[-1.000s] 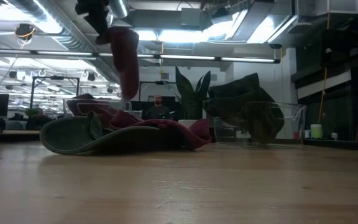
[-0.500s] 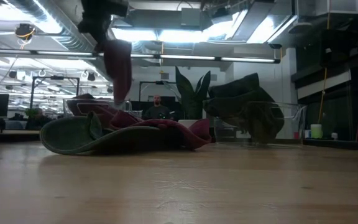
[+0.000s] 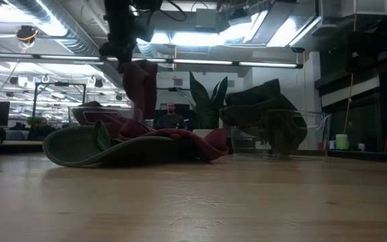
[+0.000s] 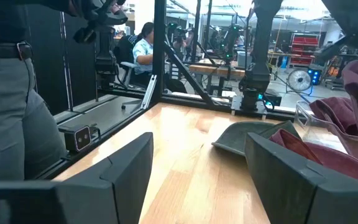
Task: Pick & Place hat
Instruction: Put the bottom red cap into the left bin
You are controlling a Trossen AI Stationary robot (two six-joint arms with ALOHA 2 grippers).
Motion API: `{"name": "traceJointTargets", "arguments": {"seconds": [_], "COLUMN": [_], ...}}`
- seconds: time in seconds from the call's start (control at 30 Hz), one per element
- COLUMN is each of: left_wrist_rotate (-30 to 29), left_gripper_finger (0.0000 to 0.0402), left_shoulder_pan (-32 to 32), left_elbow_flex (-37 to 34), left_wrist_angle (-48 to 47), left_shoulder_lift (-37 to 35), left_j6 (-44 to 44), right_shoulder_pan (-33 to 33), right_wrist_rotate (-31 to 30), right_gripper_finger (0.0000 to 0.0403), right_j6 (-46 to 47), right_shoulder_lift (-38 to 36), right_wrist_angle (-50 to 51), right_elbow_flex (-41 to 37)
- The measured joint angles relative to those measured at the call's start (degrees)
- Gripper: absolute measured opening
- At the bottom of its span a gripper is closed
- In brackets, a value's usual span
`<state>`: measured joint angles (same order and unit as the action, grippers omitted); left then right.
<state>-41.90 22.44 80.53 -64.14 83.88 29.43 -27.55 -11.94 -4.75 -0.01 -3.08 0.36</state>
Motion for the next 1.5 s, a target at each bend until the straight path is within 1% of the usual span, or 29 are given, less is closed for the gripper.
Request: {"name": "traceJointTargets", "arguments": {"seconds": [0.2,0.3,0.43,0.6,0.73,0.9,1.17,1.3,1.5], "left_wrist_rotate": [2.7,3.8,7.7,9.4,13.8,14.6,17.1,19.6,19.5], "left_gripper_finger": [0.0007,0.0007,0.0007,0.0007,0.0007,0.0008,0.0009,0.0022,0.0046], "left_shoulder_pan": [0.6,0.8,1.7,2.5,3.4,4.1,5.5,6.5,7.9], "left_elbow_flex": [0.0,0.0,0.0,-2.0,-4.3,-6.1,-6.1,-6.1,-6.1], "left_wrist_angle": [2.8,2.6,0.5,-3.2,-5.2,-6.6,-10.2,-10.3,-10.5], "left_shoulder_lift": [1.4,1.7,1.7,1.7,1.7,1.7,1.6,1.6,3.4], "left_j6": [1.3,0.9,-2.8,-6.3,-9.7,-10.8,-12.4,-12.3,-12.3], "right_shoulder_pan": [0.0,0.0,0.0,0.0,0.0,0.0,0.0,0.0,0.0], "right_wrist_rotate": [0.0,0.0,0.0,0.0,0.0,0.0,0.0,0.0,0.0], "right_gripper_finger": [0.0252,0.0252,0.0252,0.0252,0.0252,0.0252,0.0252,0.0252,0.0252], "right_j6": [0.0,0.0,0.0,0.0,0.0,0.0,0.0,0.0,0.0], "right_shoulder_lift": [0.0,0.0,0.0,0.0,0.0,0.0,0.0,0.0,0.0], "right_wrist_angle": [0.0,0.0,0.0,0.0,0.0,0.0,0.0,0.0,0.0], "right_elbow_flex": [0.0,0.0,0.0,0.0,0.0,0.0,0.0,0.0,0.0]}}
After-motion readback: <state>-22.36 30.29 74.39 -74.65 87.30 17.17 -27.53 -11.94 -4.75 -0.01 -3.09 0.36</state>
